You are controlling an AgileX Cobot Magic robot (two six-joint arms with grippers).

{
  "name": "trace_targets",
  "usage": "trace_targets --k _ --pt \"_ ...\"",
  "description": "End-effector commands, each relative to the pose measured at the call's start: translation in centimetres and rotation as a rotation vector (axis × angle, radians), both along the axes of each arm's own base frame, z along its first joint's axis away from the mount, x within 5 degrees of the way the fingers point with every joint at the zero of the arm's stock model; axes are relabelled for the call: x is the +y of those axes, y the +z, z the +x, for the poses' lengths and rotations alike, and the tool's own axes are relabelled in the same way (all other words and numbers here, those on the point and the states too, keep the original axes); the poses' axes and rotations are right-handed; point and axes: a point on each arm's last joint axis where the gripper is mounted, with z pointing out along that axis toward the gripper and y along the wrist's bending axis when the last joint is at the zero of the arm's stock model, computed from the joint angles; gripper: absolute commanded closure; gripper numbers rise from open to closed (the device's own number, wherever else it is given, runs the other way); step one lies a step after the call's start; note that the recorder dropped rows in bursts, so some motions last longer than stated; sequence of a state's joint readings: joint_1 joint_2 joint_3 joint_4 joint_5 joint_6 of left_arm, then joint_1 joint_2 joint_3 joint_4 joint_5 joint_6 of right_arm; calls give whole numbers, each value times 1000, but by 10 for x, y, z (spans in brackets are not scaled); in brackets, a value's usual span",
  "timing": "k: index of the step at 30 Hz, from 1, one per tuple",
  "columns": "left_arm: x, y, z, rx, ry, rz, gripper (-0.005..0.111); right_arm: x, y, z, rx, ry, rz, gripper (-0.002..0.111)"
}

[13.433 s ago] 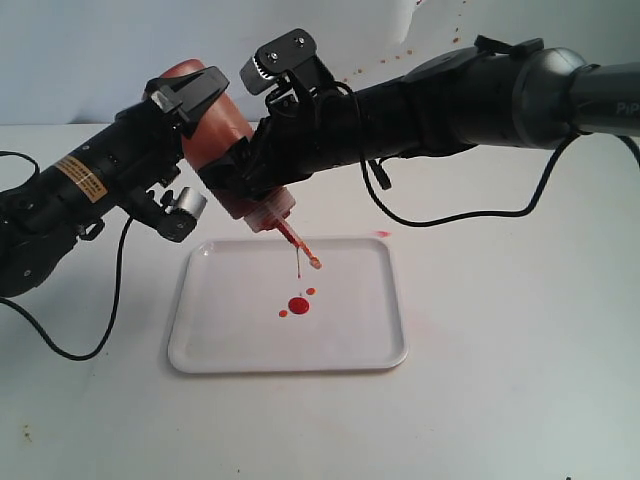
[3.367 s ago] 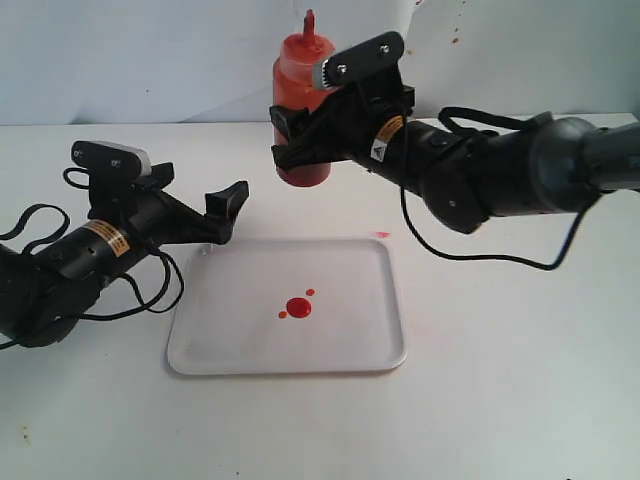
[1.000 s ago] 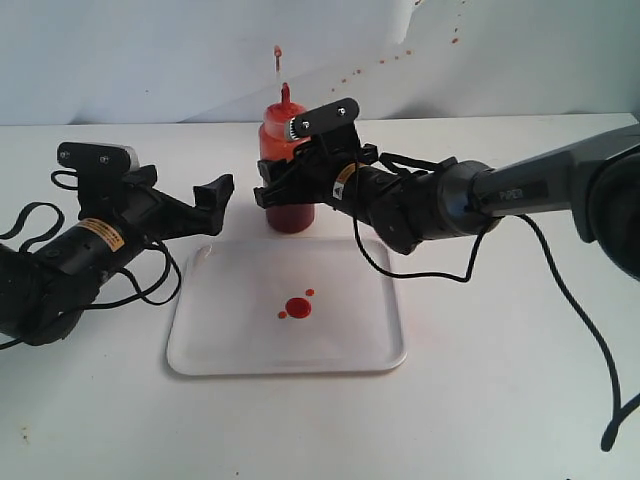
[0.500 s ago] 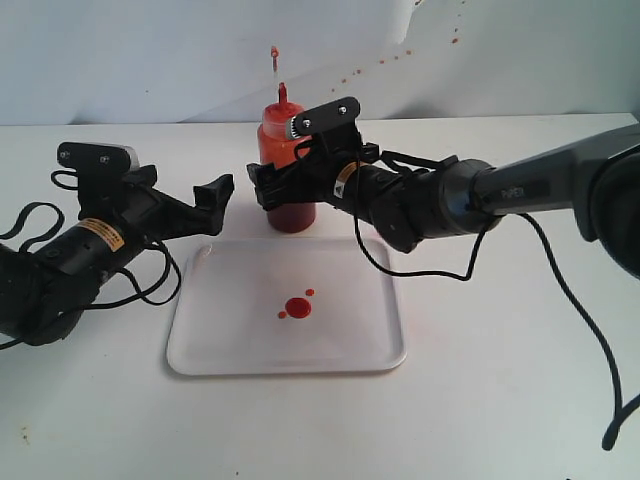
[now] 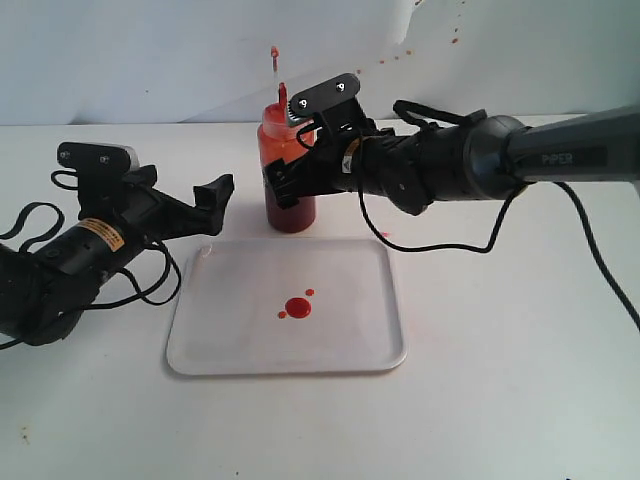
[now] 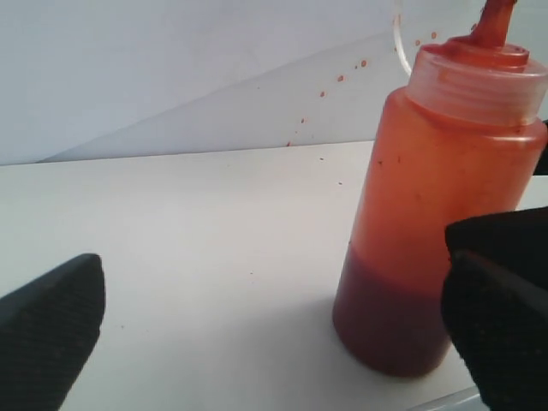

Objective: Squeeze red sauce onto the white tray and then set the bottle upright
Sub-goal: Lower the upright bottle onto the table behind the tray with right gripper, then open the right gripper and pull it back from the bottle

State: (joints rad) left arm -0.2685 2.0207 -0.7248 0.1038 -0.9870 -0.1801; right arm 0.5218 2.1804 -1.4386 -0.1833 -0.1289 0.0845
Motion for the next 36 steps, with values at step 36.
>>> trace_targets --k 36 --pt "-1 5 0 -6 -10 3 3 -25 77 -55 176 10 -286 30"
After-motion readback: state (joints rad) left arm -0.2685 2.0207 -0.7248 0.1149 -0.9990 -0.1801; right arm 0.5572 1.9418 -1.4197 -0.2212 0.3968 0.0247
